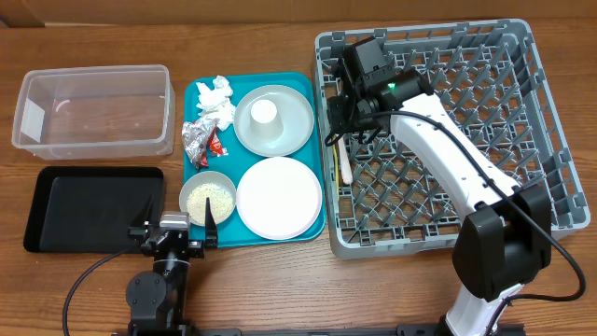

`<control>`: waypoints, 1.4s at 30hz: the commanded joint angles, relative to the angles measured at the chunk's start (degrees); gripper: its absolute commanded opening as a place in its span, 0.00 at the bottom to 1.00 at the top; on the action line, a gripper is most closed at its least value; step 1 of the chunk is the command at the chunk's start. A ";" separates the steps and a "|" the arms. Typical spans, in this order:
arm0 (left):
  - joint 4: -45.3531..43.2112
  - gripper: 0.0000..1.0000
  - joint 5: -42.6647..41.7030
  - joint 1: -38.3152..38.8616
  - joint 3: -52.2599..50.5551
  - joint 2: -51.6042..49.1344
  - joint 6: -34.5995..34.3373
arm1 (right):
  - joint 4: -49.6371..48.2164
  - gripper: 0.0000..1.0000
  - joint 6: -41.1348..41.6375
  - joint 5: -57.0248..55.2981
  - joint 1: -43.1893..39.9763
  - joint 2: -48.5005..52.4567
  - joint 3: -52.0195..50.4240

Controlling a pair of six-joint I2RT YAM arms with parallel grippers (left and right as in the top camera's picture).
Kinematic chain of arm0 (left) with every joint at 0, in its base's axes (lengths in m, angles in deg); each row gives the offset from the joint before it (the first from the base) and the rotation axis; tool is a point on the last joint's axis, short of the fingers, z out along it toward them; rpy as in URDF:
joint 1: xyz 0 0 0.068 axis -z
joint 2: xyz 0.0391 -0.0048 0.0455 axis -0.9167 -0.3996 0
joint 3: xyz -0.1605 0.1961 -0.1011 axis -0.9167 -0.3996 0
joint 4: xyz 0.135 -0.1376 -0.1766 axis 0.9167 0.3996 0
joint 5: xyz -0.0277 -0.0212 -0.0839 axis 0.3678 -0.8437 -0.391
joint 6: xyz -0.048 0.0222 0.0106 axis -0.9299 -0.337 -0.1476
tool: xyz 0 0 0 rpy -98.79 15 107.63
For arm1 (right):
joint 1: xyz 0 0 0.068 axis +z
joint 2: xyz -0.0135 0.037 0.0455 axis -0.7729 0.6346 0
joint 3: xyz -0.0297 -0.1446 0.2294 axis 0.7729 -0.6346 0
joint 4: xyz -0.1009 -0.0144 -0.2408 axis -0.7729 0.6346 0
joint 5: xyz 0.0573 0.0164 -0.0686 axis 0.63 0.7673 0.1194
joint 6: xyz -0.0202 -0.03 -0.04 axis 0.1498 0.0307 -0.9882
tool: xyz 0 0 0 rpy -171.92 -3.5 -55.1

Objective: Sort waste into correct bins and load items into the dishwasher rack
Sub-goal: 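Place the white fork upright in the rack beside the spoon, then move the right gripper to the white cup and grasp it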

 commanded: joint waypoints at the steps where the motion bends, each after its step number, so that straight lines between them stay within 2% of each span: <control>1: 0.04 1.00 0.22 -0.31 -0.15 0.20 -0.98 | 0.31 0.36 -0.07 -2.27 0.00 -0.52 1.16; 3: 0.04 1.00 0.22 -0.31 -0.15 0.20 -0.98 | 0.28 0.41 -0.07 -3.82 -0.02 -0.42 1.16; 7: 0.04 1.00 0.22 -0.31 -0.15 0.20 -0.98 | -0.26 0.42 -0.55 -4.22 0.00 -0.57 2.08; 10: 0.04 1.00 0.22 -0.31 -0.15 0.20 -0.98 | 1.40 0.41 -2.21 0.04 0.92 -0.57 5.75; 14: 0.04 1.00 0.22 -0.31 -0.15 0.20 -0.98 | 4.68 0.41 -3.56 2.14 5.29 -0.55 12.33; 19: 0.04 1.00 0.22 -0.31 -0.15 0.20 -0.98 | 1.99 0.47 -3.52 -0.70 10.54 0.02 14.05; 21: 0.04 1.00 0.22 -0.31 -0.15 0.20 -0.98 | 0.00 0.55 -3.48 -0.76 11.56 1.33 14.05; 24: 0.04 1.00 0.22 -0.31 -0.15 0.20 -0.98 | -3.21 0.75 -3.43 -0.72 11.98 4.63 14.03; 27: 0.04 1.00 0.22 -0.31 -0.15 0.20 -0.98 | -6.78 0.80 -3.34 -0.76 11.96 8.46 14.01; 36: 0.04 1.00 0.22 -0.31 -0.15 0.20 -0.98 | -14.80 0.83 -9.14 -0.72 12.04 13.62 13.84; 42: 0.04 1.00 0.22 -0.31 -0.15 0.20 -0.98 | -16.83 0.87 -9.46 -0.52 12.15 15.47 13.49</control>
